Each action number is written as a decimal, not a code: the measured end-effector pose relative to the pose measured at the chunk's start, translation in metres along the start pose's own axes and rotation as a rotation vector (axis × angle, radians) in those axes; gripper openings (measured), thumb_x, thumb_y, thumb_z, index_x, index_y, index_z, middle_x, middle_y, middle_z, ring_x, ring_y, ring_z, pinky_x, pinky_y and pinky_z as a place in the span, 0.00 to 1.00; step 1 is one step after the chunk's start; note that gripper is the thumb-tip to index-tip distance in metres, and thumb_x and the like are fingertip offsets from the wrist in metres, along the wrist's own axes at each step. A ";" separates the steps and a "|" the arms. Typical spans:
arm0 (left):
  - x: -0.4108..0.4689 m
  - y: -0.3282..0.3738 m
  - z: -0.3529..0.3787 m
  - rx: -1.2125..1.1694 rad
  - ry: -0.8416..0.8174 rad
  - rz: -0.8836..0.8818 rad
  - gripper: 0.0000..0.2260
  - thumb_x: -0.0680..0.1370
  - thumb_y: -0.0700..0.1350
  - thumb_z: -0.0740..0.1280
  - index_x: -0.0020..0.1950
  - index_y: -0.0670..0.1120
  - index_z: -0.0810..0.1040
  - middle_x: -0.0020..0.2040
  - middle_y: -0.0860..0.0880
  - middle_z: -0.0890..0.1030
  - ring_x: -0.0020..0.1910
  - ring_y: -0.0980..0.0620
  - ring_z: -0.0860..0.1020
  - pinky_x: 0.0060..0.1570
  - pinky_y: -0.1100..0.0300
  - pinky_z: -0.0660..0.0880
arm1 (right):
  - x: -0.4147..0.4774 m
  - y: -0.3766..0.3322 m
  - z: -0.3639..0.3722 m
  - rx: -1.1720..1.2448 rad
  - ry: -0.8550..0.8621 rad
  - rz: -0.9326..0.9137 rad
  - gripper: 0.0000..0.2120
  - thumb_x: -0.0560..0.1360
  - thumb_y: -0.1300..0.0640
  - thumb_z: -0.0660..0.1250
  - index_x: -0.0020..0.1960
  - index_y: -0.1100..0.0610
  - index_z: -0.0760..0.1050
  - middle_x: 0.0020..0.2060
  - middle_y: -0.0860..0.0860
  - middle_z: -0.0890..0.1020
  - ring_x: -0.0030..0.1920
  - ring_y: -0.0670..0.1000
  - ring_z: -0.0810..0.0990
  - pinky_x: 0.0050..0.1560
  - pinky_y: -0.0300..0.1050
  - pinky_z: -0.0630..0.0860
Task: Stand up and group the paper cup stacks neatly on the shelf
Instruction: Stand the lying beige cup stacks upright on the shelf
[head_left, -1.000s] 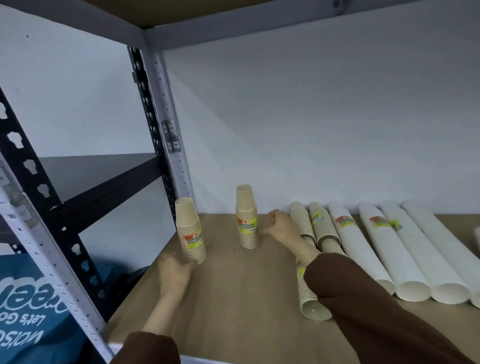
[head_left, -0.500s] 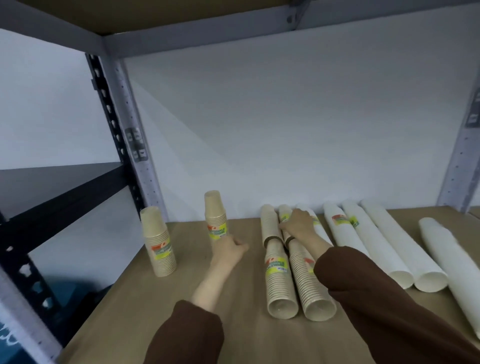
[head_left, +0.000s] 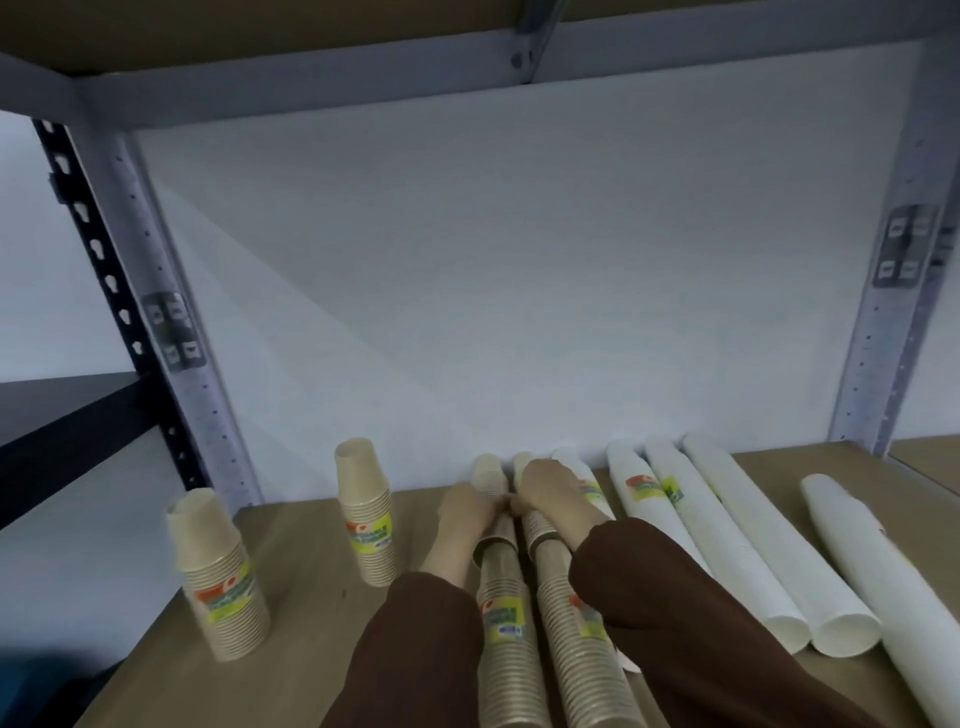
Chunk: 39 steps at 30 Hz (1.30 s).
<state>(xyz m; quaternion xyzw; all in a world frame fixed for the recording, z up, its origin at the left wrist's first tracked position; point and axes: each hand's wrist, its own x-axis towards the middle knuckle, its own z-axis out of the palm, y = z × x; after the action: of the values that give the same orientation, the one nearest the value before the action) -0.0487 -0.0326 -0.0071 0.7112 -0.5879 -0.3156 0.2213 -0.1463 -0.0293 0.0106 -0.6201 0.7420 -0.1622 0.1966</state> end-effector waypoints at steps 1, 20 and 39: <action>0.004 -0.002 0.002 -0.024 -0.011 -0.021 0.26 0.72 0.56 0.66 0.62 0.39 0.73 0.62 0.41 0.78 0.61 0.42 0.76 0.61 0.53 0.73 | 0.004 0.000 0.003 -0.016 0.022 0.007 0.16 0.75 0.59 0.59 0.61 0.62 0.73 0.60 0.59 0.77 0.63 0.59 0.74 0.61 0.50 0.71; 0.020 -0.029 -0.014 -0.423 0.401 0.242 0.26 0.66 0.40 0.75 0.60 0.37 0.69 0.59 0.39 0.75 0.55 0.43 0.76 0.50 0.60 0.70 | 0.011 0.015 0.003 0.860 0.111 0.115 0.20 0.66 0.57 0.73 0.54 0.67 0.78 0.49 0.61 0.83 0.50 0.57 0.82 0.55 0.51 0.79; -0.003 -0.044 -0.011 -0.281 0.358 0.253 0.28 0.65 0.38 0.76 0.60 0.35 0.68 0.59 0.37 0.74 0.60 0.40 0.73 0.61 0.50 0.72 | -0.001 0.019 0.028 0.541 0.190 0.000 0.30 0.61 0.61 0.77 0.58 0.67 0.67 0.57 0.62 0.76 0.59 0.59 0.75 0.57 0.49 0.72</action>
<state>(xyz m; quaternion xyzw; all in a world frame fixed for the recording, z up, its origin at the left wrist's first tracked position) -0.0109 -0.0210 -0.0293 0.6388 -0.5741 -0.2330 0.4562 -0.1486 -0.0252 -0.0228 -0.5271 0.6868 -0.4117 0.2846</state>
